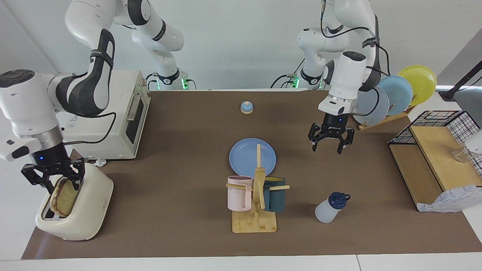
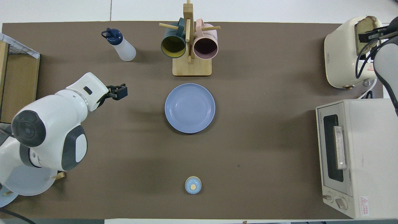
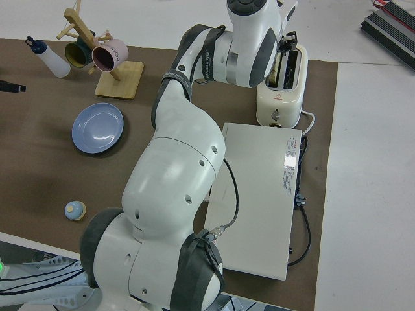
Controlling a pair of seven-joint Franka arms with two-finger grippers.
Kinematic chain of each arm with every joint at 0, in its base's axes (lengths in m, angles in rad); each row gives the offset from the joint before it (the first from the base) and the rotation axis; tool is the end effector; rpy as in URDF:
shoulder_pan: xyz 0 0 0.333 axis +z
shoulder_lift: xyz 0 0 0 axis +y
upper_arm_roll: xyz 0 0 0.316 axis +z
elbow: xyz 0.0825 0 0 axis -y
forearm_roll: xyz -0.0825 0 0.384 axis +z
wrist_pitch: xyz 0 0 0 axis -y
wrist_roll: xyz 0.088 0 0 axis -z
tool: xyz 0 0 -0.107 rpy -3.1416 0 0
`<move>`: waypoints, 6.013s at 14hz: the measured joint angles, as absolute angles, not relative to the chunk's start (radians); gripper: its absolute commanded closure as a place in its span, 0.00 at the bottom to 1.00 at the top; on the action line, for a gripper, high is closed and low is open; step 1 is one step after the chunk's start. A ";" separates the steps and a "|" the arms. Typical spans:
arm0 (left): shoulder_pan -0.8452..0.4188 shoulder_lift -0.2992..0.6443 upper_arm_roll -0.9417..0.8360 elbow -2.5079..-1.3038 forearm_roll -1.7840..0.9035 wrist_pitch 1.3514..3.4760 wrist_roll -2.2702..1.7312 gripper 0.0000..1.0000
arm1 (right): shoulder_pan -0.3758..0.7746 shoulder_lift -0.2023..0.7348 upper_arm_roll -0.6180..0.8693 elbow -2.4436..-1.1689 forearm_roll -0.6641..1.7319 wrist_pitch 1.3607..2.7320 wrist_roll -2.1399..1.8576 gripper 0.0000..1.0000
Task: Put bread on plate and add seasoning
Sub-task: 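Grasp the toast slice in the toaster while the left gripper reaches the bottle, then carry the toast to the plate while the left gripper grasps the bottle, then lower the toast onto the blue plate and open the right gripper, then lift the shaker bottle with the left gripper while the right gripper withdraws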
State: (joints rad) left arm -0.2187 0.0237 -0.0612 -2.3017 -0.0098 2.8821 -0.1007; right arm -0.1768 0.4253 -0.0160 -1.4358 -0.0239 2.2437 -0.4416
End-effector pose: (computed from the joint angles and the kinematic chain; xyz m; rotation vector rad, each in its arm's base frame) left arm 0.5360 -0.1534 0.3997 2.9085 -0.2478 0.8173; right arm 0.7056 -0.1364 0.4896 2.9242 0.3864 0.5300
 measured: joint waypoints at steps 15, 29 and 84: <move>-0.623 0.457 0.300 -2.189 -0.203 3.458 -0.132 0.00 | -0.106 0.364 0.008 -1.269 -0.122 1.919 -0.573 1.00; -0.657 0.582 0.355 -2.012 -0.274 3.433 -0.132 0.00 | 0.516 0.122 0.034 -1.650 -0.018 2.027 0.390 1.00; -0.583 0.254 0.402 -1.793 -0.272 2.459 0.541 1.00 | 0.202 0.150 0.005 -1.663 -0.021 1.880 0.139 0.00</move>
